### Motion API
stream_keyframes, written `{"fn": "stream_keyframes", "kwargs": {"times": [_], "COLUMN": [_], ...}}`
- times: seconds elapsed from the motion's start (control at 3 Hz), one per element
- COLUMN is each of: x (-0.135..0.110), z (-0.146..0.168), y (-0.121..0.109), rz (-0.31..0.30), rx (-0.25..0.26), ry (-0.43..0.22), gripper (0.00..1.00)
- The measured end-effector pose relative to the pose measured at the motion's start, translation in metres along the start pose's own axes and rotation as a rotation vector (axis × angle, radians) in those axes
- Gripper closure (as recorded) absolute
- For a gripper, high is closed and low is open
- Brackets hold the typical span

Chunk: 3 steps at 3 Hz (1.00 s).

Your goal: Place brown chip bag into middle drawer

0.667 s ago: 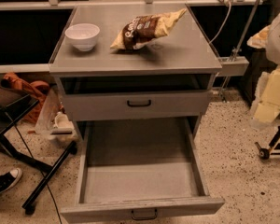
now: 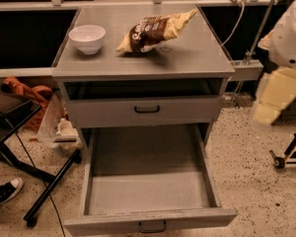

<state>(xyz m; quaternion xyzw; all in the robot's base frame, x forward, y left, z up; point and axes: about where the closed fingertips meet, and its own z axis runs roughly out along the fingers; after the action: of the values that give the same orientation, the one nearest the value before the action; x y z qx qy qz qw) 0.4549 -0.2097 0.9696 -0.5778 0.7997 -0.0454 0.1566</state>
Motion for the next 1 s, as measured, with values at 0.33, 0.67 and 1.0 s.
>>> {"fn": "stream_keyframes", "kwargs": {"times": [0.33, 0.67, 1.0], "x": [-0.039, -0.079, -0.112], "z": [0.023, 0.035, 0.04], "y": [-0.035, -0.073, -0.103], "rz": [0.062, 0.1, 0.104], "rx": [0.074, 0.158, 0.222], "ry": [0.011, -0.012, -0.043], "gripper": [0.0, 0.0, 0.0]}}
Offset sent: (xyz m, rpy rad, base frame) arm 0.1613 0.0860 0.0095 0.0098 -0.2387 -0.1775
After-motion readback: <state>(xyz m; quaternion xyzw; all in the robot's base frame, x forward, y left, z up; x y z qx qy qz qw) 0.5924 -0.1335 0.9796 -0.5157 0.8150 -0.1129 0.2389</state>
